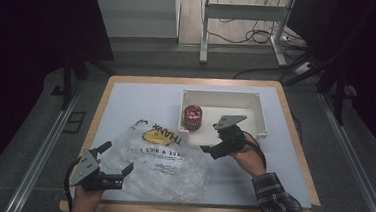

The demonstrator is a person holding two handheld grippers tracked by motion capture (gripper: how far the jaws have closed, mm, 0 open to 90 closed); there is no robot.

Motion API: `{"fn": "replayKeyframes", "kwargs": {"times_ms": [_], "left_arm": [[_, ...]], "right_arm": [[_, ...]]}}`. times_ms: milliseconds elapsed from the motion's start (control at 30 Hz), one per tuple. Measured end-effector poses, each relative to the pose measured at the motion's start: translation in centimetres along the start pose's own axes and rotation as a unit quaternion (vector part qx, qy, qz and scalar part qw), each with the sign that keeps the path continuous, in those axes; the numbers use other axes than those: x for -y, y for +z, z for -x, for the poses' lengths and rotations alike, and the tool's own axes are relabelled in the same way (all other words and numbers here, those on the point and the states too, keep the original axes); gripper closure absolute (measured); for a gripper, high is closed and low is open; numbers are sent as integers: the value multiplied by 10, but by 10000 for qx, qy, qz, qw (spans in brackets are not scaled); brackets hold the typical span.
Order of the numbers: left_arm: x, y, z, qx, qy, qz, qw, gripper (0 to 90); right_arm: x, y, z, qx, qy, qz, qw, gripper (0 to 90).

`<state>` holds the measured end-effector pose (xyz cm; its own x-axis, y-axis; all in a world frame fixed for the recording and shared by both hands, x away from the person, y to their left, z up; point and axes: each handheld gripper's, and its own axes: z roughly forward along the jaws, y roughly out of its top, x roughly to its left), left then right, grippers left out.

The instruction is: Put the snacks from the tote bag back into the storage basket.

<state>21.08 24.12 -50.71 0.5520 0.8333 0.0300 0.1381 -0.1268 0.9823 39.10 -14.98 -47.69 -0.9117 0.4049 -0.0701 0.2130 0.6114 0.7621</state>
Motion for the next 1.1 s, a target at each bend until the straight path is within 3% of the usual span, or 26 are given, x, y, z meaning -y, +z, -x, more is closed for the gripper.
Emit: {"fn": "replayKeyframes", "kwargs": {"times_ms": [1100], "left_arm": [[0,1,1,50,41,-42,10000,0]], "right_arm": [[6,-17,-8,112,-31,93,9999,54]]}}
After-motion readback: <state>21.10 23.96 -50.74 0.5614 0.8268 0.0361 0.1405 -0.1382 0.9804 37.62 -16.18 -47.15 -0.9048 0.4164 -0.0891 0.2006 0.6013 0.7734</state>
